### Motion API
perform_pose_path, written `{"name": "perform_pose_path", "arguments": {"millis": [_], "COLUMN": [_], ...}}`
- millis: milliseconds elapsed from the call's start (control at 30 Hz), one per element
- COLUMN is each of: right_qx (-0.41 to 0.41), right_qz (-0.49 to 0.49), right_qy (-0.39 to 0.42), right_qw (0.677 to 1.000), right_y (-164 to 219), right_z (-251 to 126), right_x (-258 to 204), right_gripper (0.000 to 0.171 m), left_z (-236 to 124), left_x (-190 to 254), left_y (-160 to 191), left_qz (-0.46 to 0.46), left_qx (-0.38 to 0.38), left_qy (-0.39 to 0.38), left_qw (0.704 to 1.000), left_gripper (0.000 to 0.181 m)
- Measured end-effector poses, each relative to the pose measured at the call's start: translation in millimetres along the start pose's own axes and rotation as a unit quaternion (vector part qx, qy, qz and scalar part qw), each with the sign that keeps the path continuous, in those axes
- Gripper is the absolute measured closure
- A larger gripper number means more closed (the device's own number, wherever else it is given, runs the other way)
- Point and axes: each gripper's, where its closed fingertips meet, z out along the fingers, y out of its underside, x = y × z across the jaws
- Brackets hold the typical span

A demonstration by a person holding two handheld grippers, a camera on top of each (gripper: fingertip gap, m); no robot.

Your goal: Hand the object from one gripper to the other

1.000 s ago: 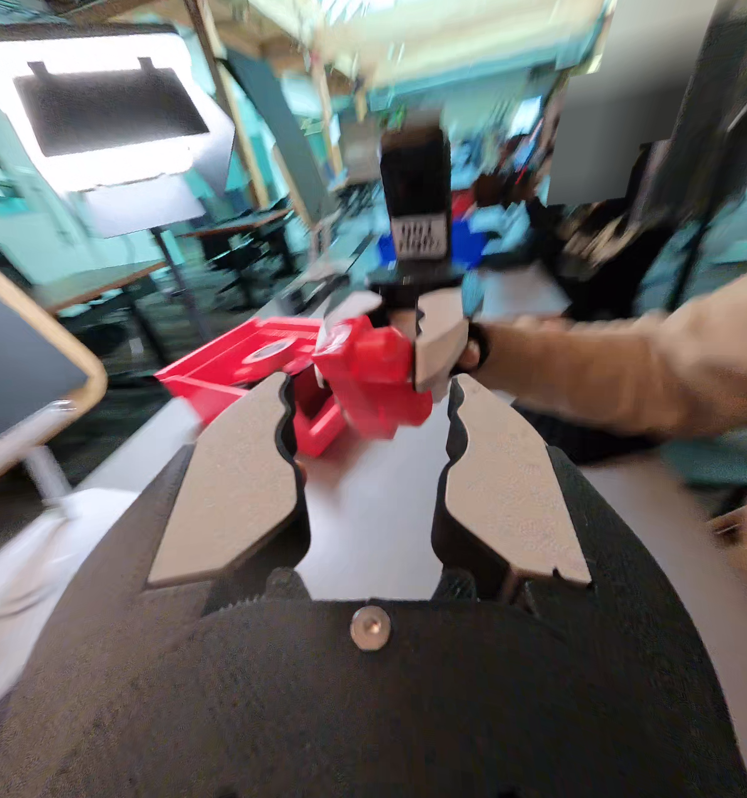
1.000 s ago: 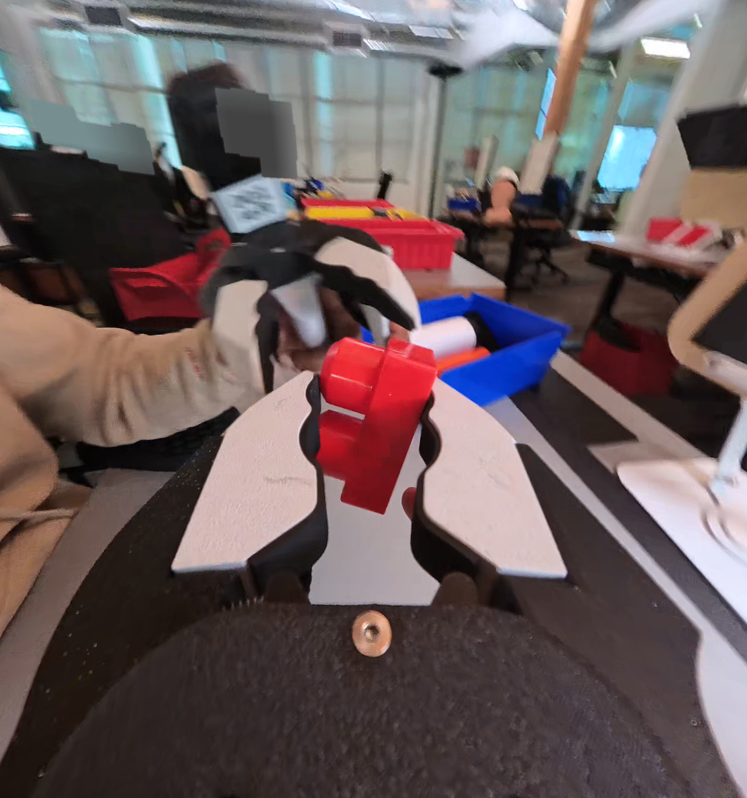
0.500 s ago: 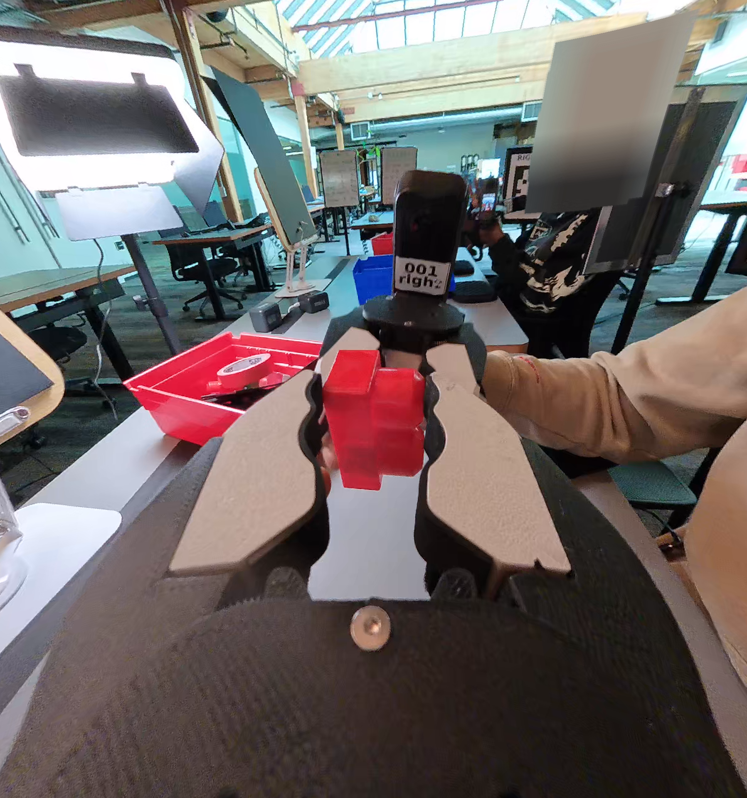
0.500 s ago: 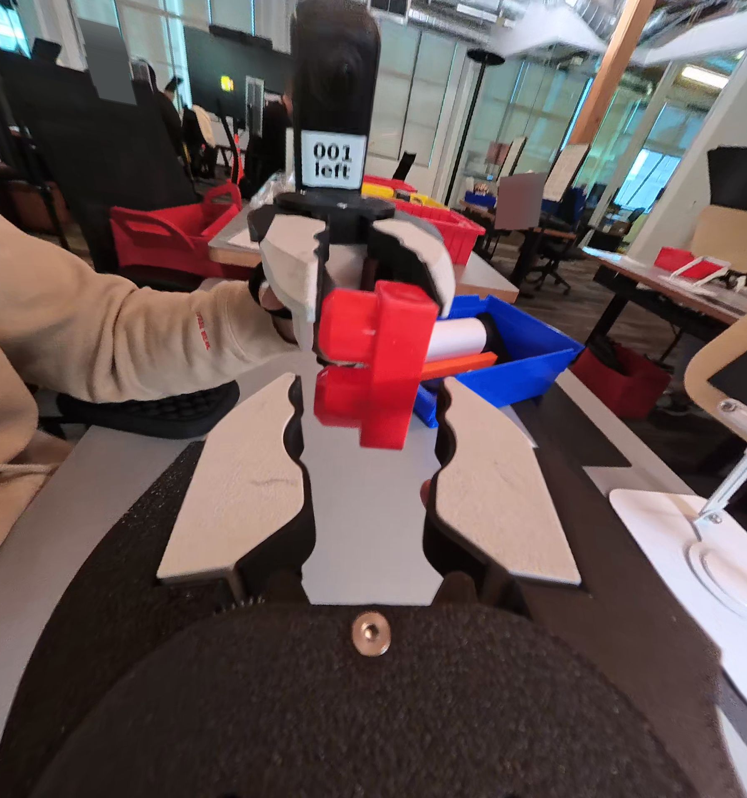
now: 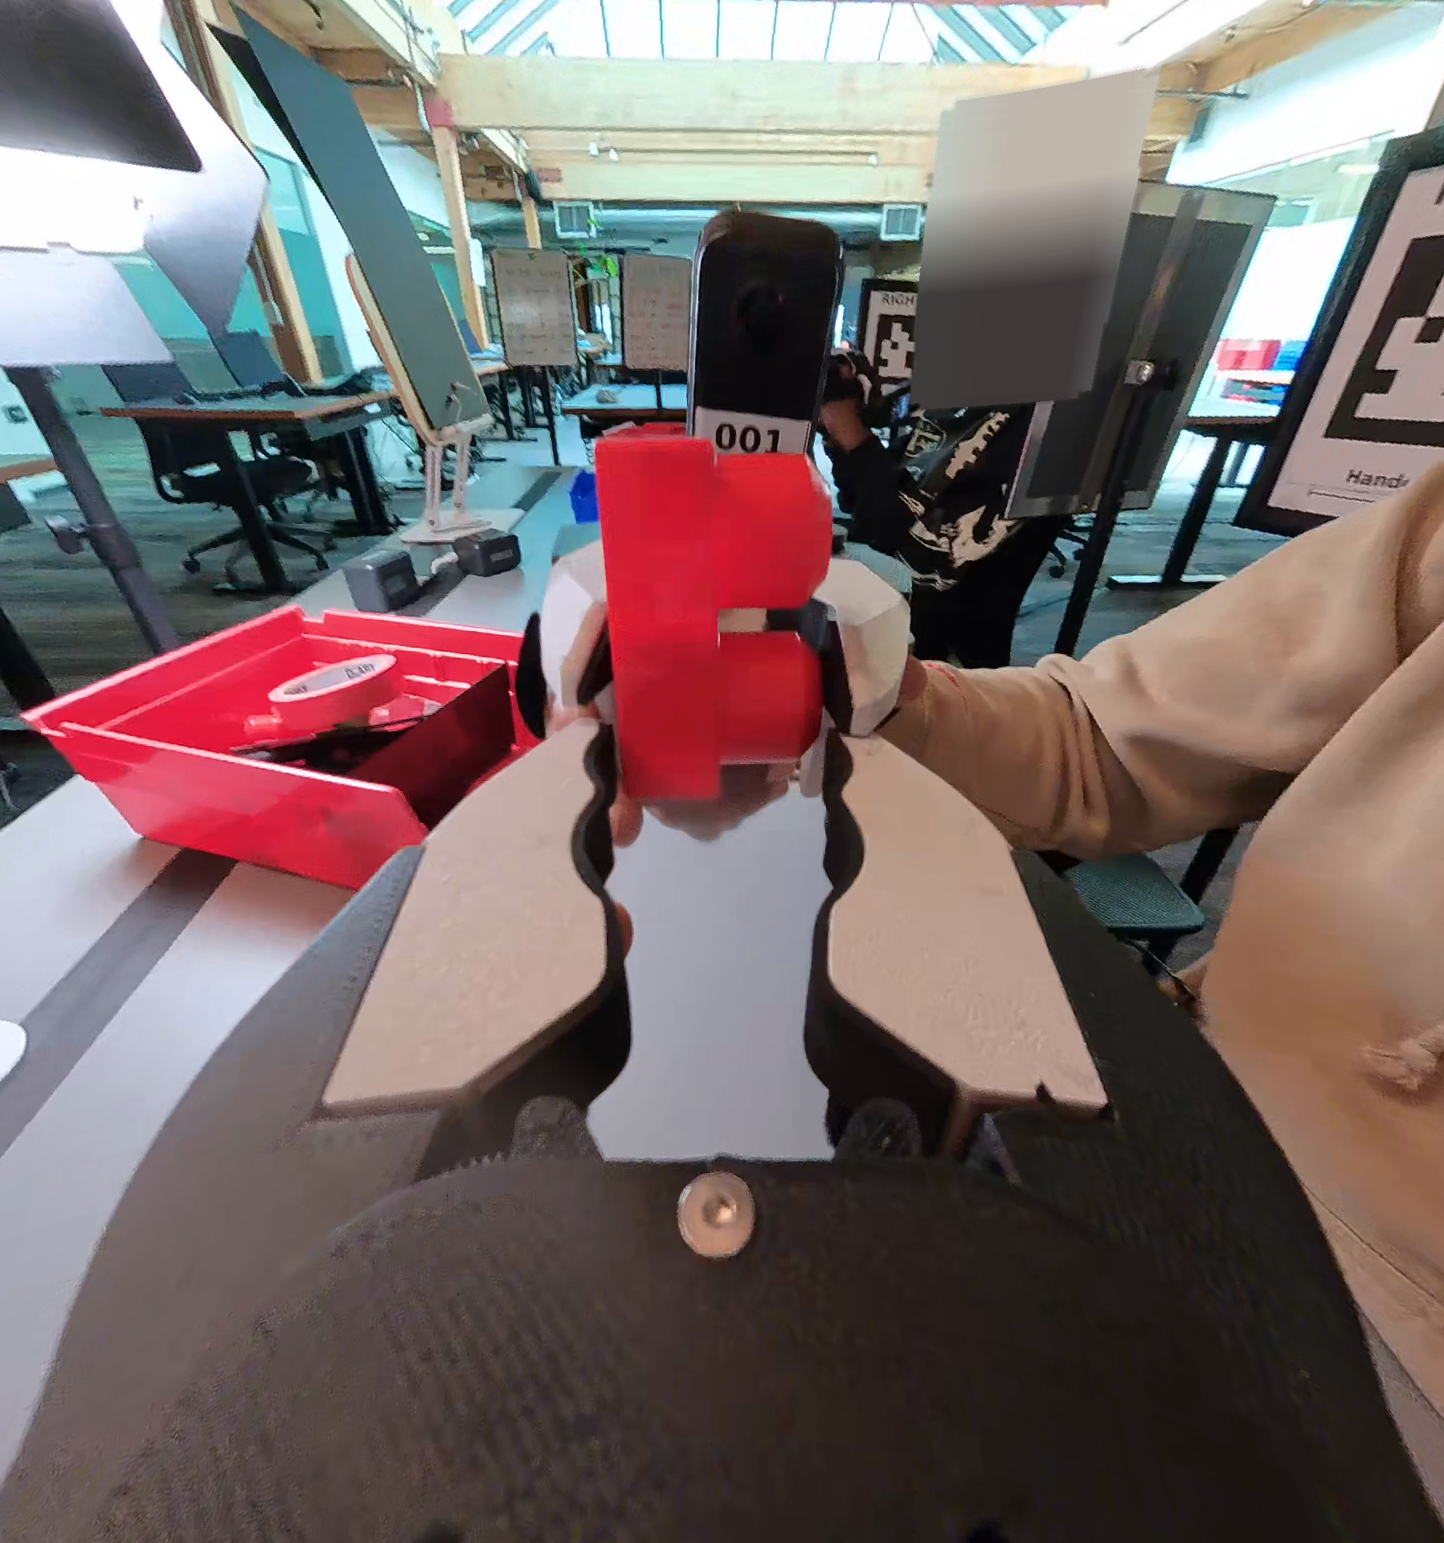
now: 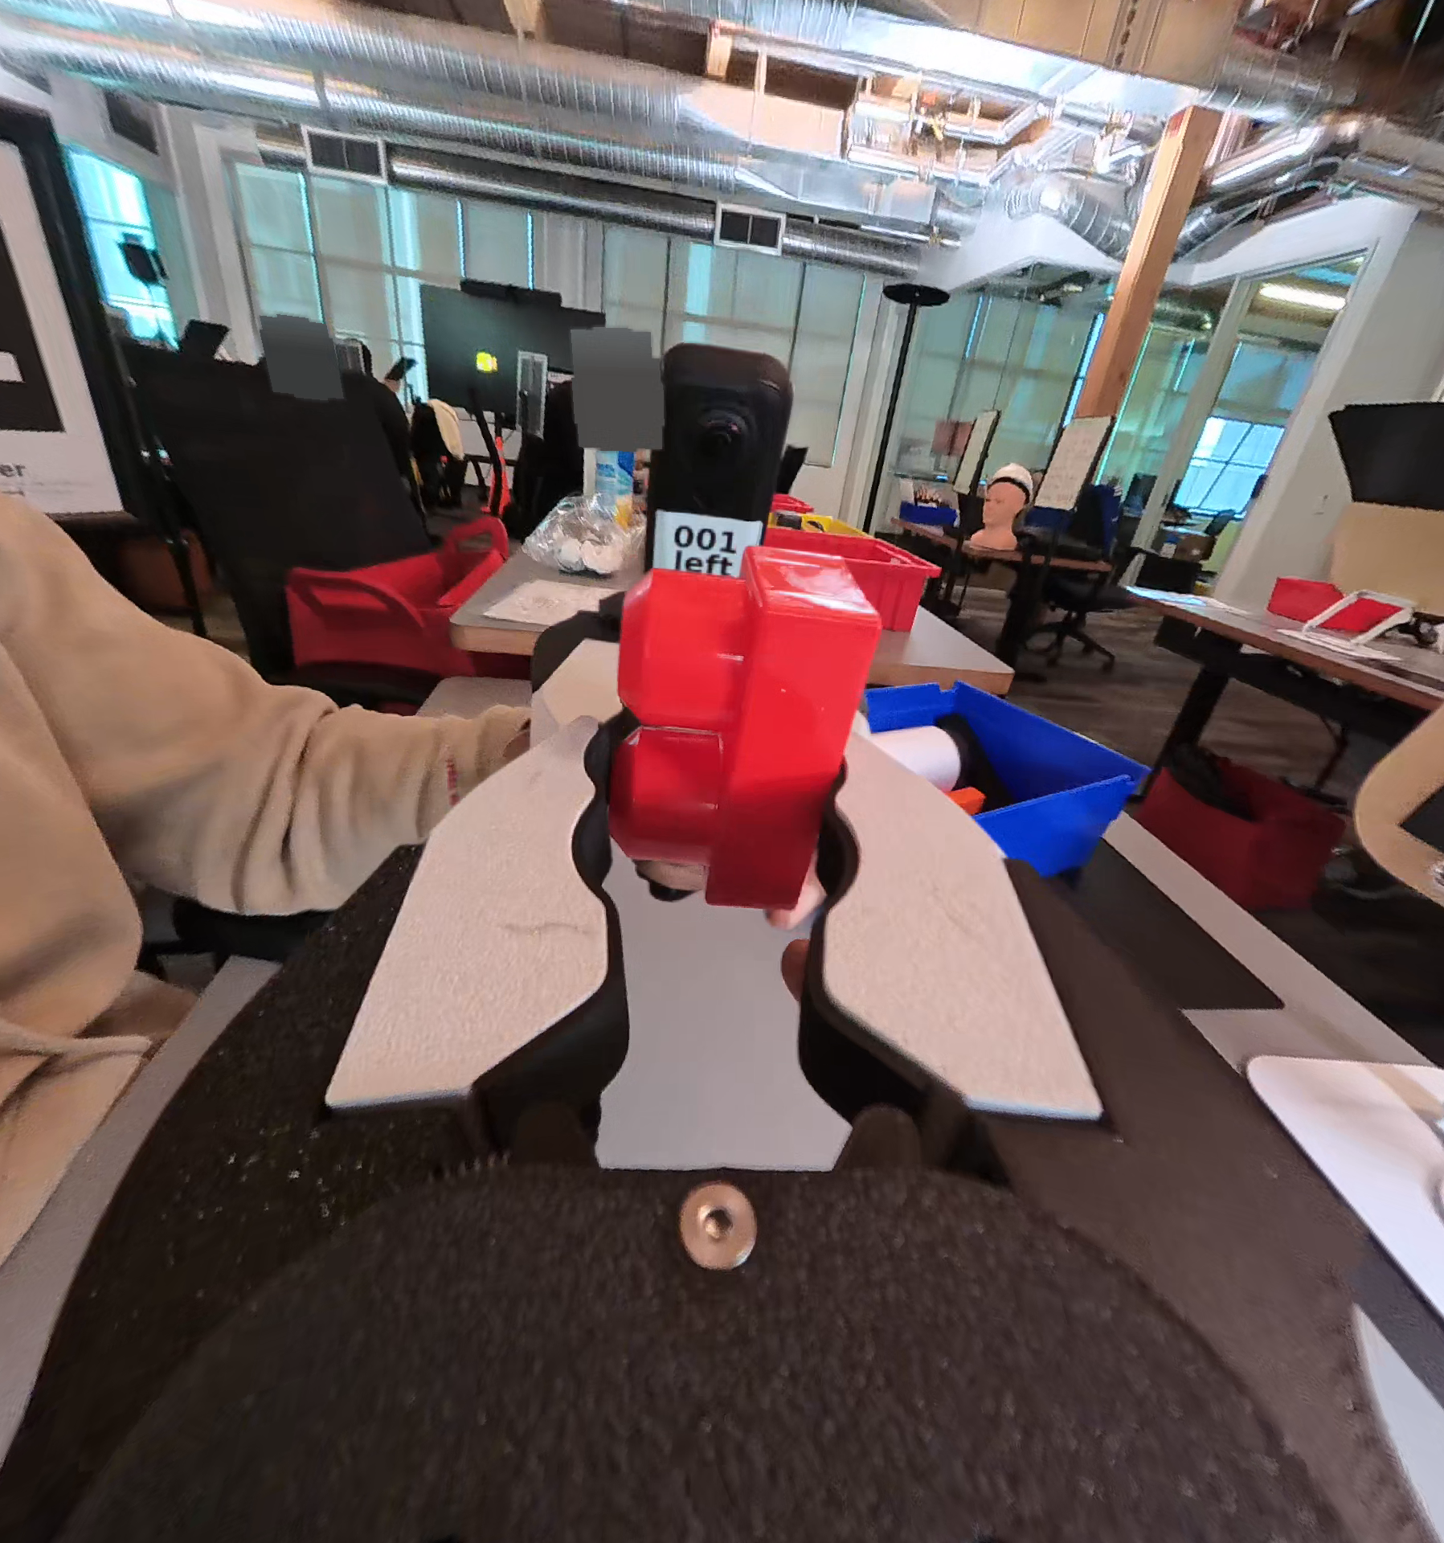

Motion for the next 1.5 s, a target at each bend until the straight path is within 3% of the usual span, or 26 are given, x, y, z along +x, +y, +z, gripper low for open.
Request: {"name": "perform_pose_path", "arguments": {"millis": [200, 300, 400, 533, 633, 733, 867, 1000, 1100, 1200, 1333, 1400, 1500], "right_qx": [0.007, -0.01, -0.024, -0.117, -0.174, -0.216, -0.159, -0.049, -0.018, -0.019, -0.09, -0.084, -0.062], "right_qz": [0.045, 0.036, 0.025, -0.036, -0.02, -0.047, -0.058, -0.156, -0.27, -0.332, -0.334, -0.232, -0.077], "right_qy": [-0.003, 0.004, 0.023, 0.023, -0.016, -0.042, -0.028, 0.051, 0.091, 0.092, 0.114, 0.079, 0.034], "right_qw": [0.999, 0.999, 0.999, 0.992, 0.984, 0.974, 0.985, 0.985, 0.958, 0.939, 0.931, 0.966, 0.995], "right_y": [-0.7, -1.2, -5.0, 12.8, 36.5, 60.6, 41.5, -3.4, -17.3, -17.1, -2.9, -3.6, -8.1], "right_z": [-0.1, -7.0, -24.1, -35.6, -24.8, -15.1, -14.8, -17.9, -12.3, -1.6, -4.0, -8.6, -17.3], "right_x": [4.4, 9.1, 20.4, 16.7, 1.7, -9.0, -3.6, 7.1, -0.1, -13.0, 1.3, 0.4, 3.2], "right_gripper": [0.125, 0.111, 0.108, 0.112, 0.113, 0.126, 0.127, 0.127, 0.127, 0.127, 0.125, 0.124, 0.117], "left_z": [1.7, -5.0, -17.4, -26.5, -22.4, -22.9, -23.5, -24.1, -22.2, -23.2, -23.8, -29.3, -38.2], "left_x": [-4.7, -12.7, -21.5, -10.1, -8.5, -6.1, -9.8, -14.7, -1.8, 9.8, -4.4, -14.8, -9.4], "left_y": [-2.7, 1.5, 17.7, 52.4, 63.4, 69.4, 36.5, -2.4, -26.3, -37.1, -31.8, -29.6, -30.6], "left_qz": [0.002, 0.015, 0.053, 0.092, 0.111, 0.119, 0.099, -0.053, -0.199, -0.262, -0.153, -0.045, 0.083], "left_qx": [0.013, -0.011, -0.096, -0.228, -0.263, -0.281, -0.172, -0.012, 0.088, 0.117, 0.077, 0.051, 0.02], "left_qy": [-0.014, -0.035, -0.067, -0.045, -0.047, -0.04, -0.047, -0.01, 0.1, 0.175, 0.062, -0.023, -0.062], "left_qw": [1.0, 0.999, 0.992, 0.968, 0.957, 0.951, 0.979, 0.998, 0.971, 0.942, 0.983, 0.997, 0.994], "left_gripper": [0.137, 0.138, 0.138, 0.137, 0.137, 0.137, 0.137, 0.126, 0.124, 0.143, 0.144, 0.144, 0.144]}}
